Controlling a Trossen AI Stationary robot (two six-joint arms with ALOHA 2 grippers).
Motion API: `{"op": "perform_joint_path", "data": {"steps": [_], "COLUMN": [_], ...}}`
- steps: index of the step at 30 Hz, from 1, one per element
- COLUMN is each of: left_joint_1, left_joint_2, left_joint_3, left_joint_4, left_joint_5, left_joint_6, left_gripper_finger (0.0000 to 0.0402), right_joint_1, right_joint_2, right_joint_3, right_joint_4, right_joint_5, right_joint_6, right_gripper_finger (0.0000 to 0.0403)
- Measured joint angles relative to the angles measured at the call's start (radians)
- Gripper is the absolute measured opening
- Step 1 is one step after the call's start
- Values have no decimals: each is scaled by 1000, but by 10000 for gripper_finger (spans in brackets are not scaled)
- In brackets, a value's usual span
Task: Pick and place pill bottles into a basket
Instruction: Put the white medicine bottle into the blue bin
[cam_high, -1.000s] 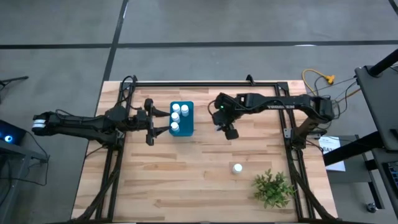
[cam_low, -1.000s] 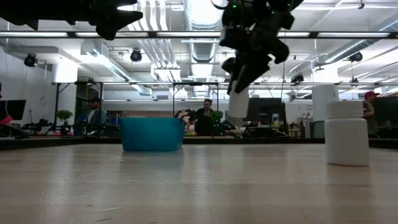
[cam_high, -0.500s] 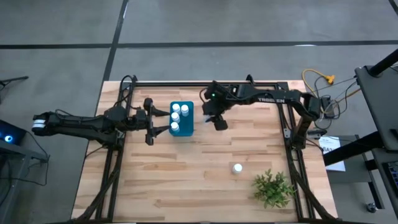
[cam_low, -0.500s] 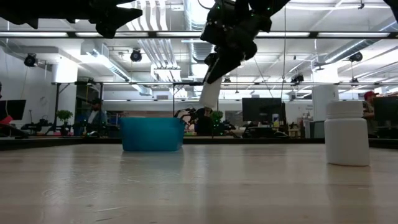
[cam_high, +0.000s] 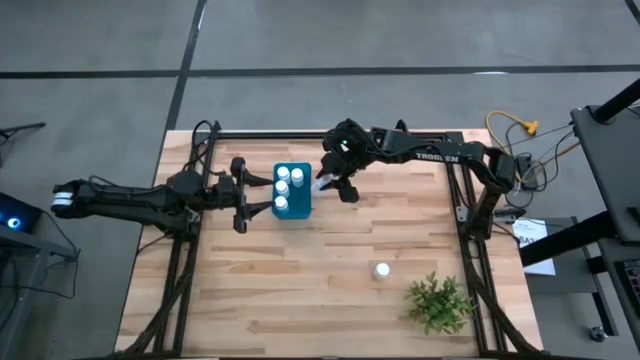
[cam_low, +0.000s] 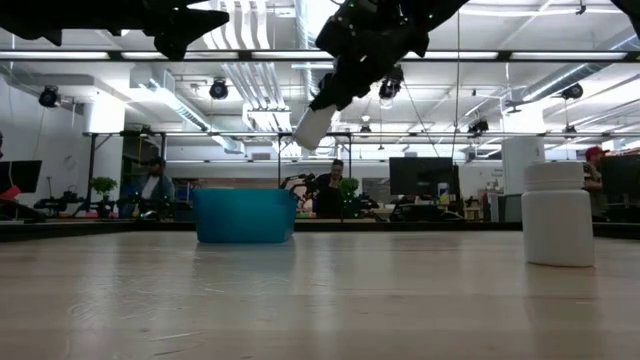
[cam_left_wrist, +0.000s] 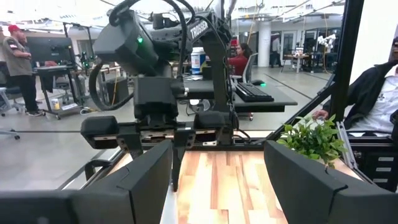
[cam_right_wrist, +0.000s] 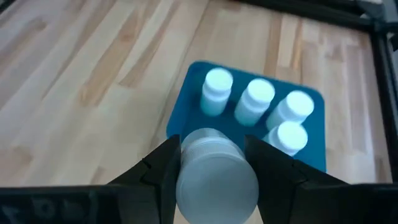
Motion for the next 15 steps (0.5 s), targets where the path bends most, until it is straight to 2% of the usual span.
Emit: {"op": "perform_joint_path", "data": {"steps": [8,15], "left_joint_1": [0,0], "left_joint_2": [0,3], "left_joint_3": [-1,-1], "left_joint_4": [0,2], "left_joint_5": [0,0], "left_joint_6": [0,0], "left_gripper_finger": [238,238], "right_joint_1": [-2,-2], "right_joint_2": [41,173], "right_joint_3": [40,229], "right_joint_4": [89,-3], "right_joint_5": [29,66], "right_joint_6": [133,159], "right_gripper_finger": [146,146]}}
